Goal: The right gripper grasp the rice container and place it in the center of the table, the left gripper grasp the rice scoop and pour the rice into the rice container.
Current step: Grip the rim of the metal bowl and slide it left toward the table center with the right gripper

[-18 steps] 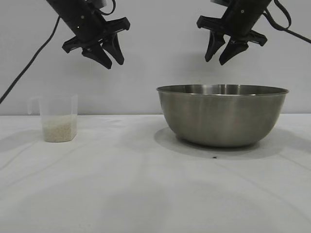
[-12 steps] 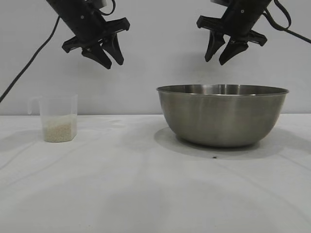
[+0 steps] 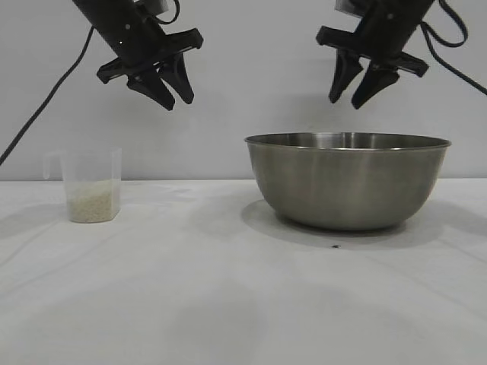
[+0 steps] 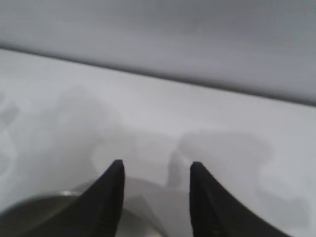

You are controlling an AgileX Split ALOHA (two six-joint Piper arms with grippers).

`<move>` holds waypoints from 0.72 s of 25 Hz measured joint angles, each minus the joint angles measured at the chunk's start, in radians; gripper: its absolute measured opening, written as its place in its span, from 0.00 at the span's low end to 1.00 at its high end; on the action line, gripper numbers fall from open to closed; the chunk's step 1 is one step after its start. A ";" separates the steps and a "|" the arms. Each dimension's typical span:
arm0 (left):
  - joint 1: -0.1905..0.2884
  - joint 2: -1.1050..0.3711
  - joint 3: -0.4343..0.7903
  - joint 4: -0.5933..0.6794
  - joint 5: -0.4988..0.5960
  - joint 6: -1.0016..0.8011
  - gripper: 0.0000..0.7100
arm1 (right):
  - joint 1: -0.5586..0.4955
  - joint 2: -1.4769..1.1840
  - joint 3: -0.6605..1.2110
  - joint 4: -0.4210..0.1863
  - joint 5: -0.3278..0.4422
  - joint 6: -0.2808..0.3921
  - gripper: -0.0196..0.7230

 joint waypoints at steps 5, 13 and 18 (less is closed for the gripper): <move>0.000 -0.026 -0.001 -0.004 0.007 0.000 0.30 | -0.054 -0.093 0.000 -0.009 0.186 0.000 0.37; 0.000 -0.040 -0.001 -0.006 0.010 0.000 0.30 | -0.071 -0.191 0.067 -0.074 0.301 0.002 0.37; 0.000 -0.050 -0.001 -0.006 0.012 0.000 0.30 | -0.071 -0.203 0.215 -0.107 0.301 0.002 0.37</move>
